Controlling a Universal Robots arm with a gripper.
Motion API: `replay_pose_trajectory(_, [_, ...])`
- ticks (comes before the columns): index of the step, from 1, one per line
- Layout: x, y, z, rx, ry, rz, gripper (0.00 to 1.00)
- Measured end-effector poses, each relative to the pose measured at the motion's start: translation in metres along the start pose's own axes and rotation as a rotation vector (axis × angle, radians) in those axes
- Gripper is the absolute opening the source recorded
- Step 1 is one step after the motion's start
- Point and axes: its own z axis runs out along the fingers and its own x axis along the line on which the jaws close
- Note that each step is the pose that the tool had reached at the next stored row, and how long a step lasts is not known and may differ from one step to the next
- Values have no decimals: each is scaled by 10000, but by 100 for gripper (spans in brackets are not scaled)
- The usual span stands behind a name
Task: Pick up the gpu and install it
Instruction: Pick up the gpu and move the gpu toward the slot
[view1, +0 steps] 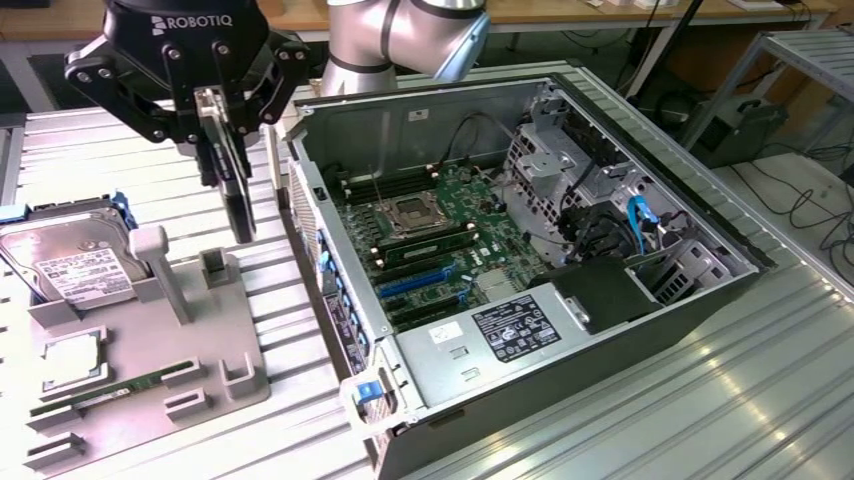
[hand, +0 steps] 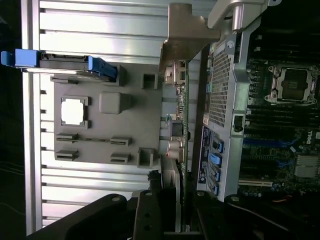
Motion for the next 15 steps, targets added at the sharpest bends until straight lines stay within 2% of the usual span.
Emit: replay_pose_trajectory(15, [-104, -6, 0, 1, 1, 1, 28])
